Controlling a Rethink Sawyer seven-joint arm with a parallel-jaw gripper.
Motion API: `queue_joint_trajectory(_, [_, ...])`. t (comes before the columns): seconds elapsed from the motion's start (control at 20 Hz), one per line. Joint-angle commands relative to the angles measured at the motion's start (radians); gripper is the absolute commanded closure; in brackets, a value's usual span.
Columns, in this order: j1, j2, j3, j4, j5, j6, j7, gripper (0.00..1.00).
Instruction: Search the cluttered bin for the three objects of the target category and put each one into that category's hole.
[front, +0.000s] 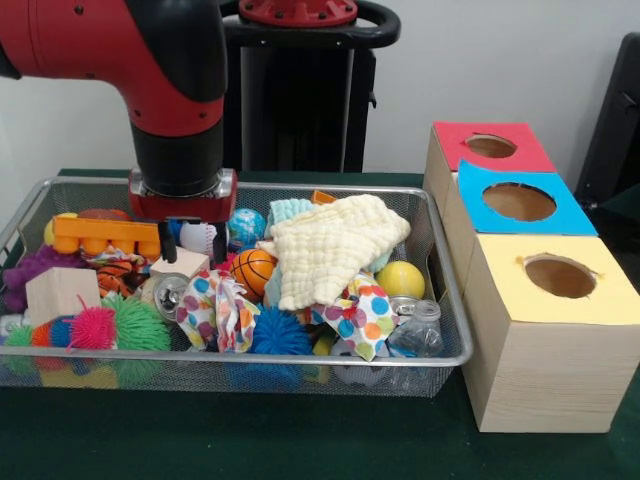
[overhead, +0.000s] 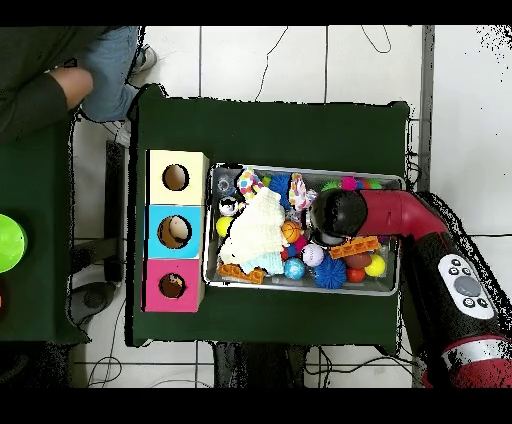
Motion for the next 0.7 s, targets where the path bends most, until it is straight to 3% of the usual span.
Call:
queue_joint_trajectory(0.05, [0.001, 0.073, -0.037, -0.071, -0.063, -0.065, -0.022, 0.00])
queue_joint_trajectory(0.7, [-0.045, 0.090, -0.033, -0.096, -0.063, -0.025, -0.086, 0.00])
